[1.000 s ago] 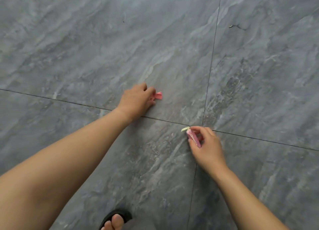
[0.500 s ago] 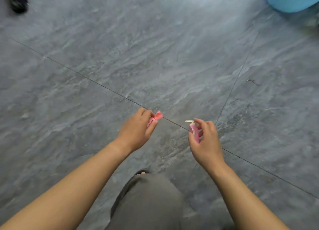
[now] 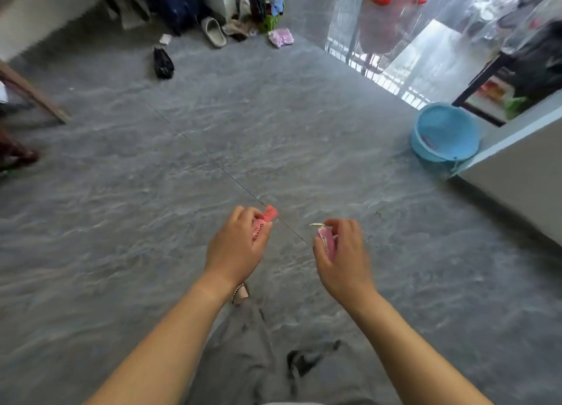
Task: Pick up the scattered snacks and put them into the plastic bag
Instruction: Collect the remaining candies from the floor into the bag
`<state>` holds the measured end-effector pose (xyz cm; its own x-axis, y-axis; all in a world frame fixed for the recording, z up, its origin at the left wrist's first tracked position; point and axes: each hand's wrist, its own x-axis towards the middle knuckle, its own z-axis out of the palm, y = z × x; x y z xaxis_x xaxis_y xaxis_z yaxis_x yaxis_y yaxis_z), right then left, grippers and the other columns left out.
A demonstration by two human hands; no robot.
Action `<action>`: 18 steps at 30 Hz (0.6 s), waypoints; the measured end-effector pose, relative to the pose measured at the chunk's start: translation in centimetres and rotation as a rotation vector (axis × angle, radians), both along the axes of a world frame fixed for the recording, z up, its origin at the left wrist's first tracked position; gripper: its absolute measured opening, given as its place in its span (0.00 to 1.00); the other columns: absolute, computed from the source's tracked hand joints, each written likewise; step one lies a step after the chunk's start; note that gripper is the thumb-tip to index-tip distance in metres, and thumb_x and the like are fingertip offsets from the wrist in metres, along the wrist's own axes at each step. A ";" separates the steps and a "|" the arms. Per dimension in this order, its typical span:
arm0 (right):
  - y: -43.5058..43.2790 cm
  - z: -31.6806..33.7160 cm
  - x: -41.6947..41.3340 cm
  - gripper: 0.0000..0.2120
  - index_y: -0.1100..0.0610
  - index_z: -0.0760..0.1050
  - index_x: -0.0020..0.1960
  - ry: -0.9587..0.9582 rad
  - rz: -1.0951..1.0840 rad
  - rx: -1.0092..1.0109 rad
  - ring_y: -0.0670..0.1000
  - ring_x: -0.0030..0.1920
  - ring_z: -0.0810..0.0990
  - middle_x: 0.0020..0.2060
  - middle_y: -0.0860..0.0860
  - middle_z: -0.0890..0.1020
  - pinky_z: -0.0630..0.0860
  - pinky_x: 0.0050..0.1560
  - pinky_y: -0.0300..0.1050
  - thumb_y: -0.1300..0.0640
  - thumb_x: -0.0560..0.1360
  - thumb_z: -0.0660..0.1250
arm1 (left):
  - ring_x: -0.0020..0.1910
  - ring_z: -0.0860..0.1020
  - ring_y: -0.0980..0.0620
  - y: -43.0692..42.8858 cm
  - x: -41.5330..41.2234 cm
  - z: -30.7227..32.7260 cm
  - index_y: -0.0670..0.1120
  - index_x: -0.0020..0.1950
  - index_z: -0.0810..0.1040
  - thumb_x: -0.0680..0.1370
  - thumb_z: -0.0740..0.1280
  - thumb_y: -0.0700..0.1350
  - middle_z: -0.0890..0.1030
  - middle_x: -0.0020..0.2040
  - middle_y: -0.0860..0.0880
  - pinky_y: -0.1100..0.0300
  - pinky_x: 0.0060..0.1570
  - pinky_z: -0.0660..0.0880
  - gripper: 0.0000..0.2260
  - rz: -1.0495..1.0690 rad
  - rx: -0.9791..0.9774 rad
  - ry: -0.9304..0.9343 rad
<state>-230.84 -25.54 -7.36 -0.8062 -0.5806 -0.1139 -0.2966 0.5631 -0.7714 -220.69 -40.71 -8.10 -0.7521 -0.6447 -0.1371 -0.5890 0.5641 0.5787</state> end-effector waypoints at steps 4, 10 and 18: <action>-3.8 3.9 2.3 0.11 0.59 0.70 0.55 0.059 0.094 -0.019 0.43 0.43 0.67 0.49 0.48 0.69 0.63 0.42 0.36 0.57 0.75 0.63 | 0.45 0.76 0.47 -3.3 3.9 3.8 0.47 0.51 0.74 0.77 0.62 0.52 0.74 0.49 0.50 0.55 0.41 0.71 0.10 0.147 -0.002 0.049; -14.5 5.6 6.9 0.12 0.59 0.69 0.56 0.071 0.269 -0.020 0.47 0.44 0.70 0.51 0.50 0.70 0.65 0.44 0.39 0.56 0.75 0.63 | 0.46 0.76 0.47 -12.5 10.6 6.2 0.47 0.51 0.74 0.76 0.63 0.53 0.75 0.50 0.50 0.55 0.42 0.71 0.10 0.236 -0.064 0.065; -28.1 5.6 11.8 0.13 0.59 0.70 0.56 0.114 0.596 0.000 0.50 0.45 0.73 0.52 0.51 0.71 0.67 0.43 0.38 0.53 0.75 0.63 | 0.46 0.77 0.45 -20.9 18.5 5.5 0.46 0.48 0.74 0.75 0.65 0.51 0.75 0.49 0.48 0.54 0.41 0.71 0.10 0.586 -0.045 0.057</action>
<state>-219.03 -53.69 -1.75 -0.3493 -0.9359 -0.0462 -0.6417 0.2748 -0.7160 -202.16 -61.65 -2.57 -0.2744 -0.9591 -0.0696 -0.7787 0.1791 0.6013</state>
